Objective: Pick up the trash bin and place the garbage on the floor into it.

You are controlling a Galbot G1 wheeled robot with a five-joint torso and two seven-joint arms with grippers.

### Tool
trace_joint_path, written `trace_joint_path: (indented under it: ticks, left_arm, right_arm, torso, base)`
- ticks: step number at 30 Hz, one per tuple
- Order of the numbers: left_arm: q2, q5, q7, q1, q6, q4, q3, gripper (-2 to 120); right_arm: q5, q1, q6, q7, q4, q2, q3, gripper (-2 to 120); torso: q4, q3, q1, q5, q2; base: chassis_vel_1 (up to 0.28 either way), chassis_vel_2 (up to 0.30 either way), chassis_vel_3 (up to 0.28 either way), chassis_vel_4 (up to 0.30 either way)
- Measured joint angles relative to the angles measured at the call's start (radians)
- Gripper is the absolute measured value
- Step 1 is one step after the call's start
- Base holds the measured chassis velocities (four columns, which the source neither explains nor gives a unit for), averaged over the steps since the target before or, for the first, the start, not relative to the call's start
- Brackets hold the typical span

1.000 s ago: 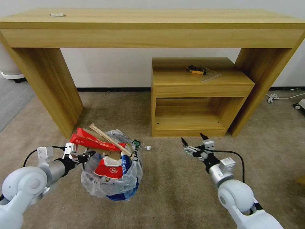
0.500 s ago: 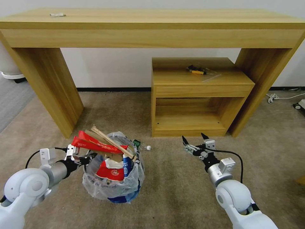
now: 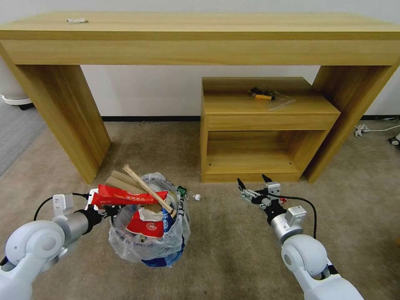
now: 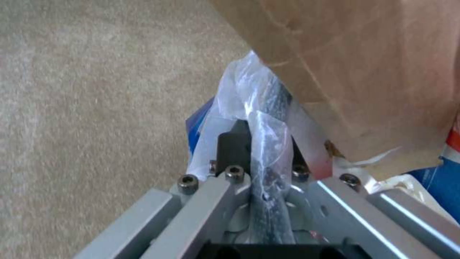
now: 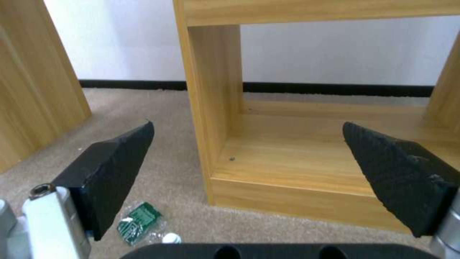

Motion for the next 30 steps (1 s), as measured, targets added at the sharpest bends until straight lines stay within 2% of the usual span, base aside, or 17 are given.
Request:
trace_joint_path:
  ticks: [24, 30]
  left_arm:
    - [-0.002, -0.002, -0.001, 0.003, 0.000, -0.004, -0.003, 0]
    - [-0.005, -0.002, -0.001, 0.004, 0.000, -0.003, -0.002, 0]
  right_arm:
    - [-0.007, 0.005, -0.001, 0.000, -0.015, 0.005, -0.047, 100]
    - [-0.037, -0.019, -0.002, -0.001, -0.015, -0.001, -0.091, 100]
  torso:
    - [0.0000, 0.000, 0.000, -0.0001, 0.000]
    - [-0.0002, 0.000, 0.000, 0.0000, 0.000]
  base:
    - [-0.062, 0.144, 0.064, -0.139]
    - [-0.052, 0.180, 0.043, -0.164]
